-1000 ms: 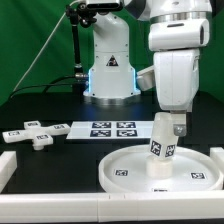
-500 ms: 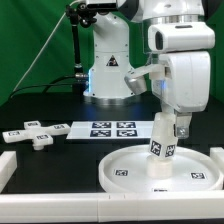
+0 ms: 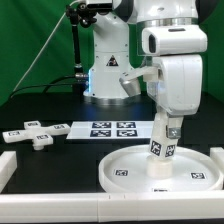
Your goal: Assemble round table
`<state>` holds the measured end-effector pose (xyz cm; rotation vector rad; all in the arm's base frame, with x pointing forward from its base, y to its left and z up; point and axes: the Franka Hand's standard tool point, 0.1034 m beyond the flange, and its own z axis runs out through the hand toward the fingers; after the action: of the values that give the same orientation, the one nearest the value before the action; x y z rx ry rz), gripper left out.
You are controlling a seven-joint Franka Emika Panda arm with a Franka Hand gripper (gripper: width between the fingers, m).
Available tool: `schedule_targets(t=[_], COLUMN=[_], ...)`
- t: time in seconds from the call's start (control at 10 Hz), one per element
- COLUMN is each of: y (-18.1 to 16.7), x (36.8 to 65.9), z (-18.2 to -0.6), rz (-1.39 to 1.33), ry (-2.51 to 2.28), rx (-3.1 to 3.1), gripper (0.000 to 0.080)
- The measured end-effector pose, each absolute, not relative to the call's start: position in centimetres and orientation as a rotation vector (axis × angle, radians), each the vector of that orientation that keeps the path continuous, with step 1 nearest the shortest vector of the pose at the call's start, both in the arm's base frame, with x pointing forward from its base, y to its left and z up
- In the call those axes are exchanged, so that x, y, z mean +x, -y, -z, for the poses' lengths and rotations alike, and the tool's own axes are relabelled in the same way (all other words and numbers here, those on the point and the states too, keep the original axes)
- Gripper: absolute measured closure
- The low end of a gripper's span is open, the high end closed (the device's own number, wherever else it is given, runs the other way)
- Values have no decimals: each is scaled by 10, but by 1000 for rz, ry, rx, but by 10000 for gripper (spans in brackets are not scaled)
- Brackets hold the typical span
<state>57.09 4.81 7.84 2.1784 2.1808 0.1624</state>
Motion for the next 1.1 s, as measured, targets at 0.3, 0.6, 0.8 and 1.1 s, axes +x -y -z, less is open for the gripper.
schedule_targets(t=[0.3, 0.6, 0.8, 1.1], y=[-46, -46, -46, -37], x=[564, 564, 564, 561], z=[-75, -75, -75, -72], rz=[-123, -124, -126, -126], ry=[-2192, -2167, -2114, -1616], rx=[2196, 2222, 2274, 2706], gripper=[381, 381, 381, 384])
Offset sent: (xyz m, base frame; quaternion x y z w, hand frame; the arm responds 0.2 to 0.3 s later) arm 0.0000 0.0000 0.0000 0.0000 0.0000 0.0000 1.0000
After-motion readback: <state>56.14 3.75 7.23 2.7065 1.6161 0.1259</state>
